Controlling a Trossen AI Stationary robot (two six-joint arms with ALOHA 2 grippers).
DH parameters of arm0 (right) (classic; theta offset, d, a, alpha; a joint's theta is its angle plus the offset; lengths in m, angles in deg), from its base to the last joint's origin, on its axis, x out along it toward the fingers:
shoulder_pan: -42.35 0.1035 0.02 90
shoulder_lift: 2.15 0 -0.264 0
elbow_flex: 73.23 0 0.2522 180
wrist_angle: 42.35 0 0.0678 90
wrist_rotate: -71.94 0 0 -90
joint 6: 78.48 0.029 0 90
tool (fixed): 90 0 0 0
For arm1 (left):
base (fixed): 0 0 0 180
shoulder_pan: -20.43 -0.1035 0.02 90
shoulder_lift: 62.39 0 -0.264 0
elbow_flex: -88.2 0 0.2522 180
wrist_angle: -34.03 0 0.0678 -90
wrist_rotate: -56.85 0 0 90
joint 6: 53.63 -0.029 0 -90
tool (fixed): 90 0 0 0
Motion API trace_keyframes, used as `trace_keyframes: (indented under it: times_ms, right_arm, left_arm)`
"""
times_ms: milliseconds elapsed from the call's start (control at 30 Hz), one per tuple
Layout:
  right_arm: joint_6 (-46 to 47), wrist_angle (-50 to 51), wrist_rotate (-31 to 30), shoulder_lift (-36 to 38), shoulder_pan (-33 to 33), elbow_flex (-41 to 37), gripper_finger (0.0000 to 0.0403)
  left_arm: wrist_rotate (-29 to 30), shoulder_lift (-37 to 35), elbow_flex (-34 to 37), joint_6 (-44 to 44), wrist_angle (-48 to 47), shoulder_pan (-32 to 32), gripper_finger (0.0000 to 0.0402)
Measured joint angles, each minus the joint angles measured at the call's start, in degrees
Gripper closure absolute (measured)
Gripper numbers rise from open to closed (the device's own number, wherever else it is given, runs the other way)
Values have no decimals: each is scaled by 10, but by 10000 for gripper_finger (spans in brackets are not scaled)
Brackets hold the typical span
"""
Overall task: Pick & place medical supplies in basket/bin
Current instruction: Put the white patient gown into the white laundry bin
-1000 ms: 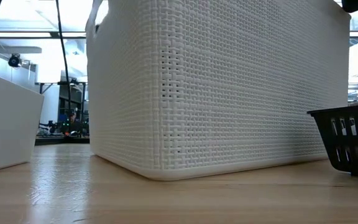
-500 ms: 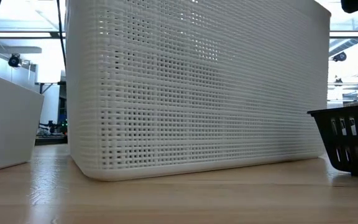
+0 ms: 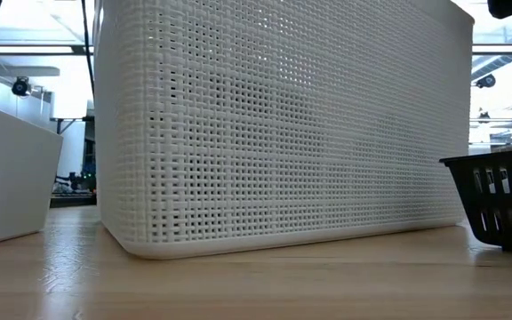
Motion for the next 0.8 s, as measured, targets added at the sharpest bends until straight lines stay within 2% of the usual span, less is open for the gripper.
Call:
trace_keyframes:
  times_ms: [200, 500, 800]
  right_arm:
    - [0, 0, 0, 0, 0, 0, 35]
    - [0, 0, 0, 0, 0, 0, 35]
    - [0, 0, 0, 0, 0, 0, 35]
  left_arm:
    - [-4, 0, 1, 12, -1, 0, 283]
    - [-11, -1, 56, 4, 43, -1, 283]
    - [-8, -1, 55, 0, 71, 0, 283]
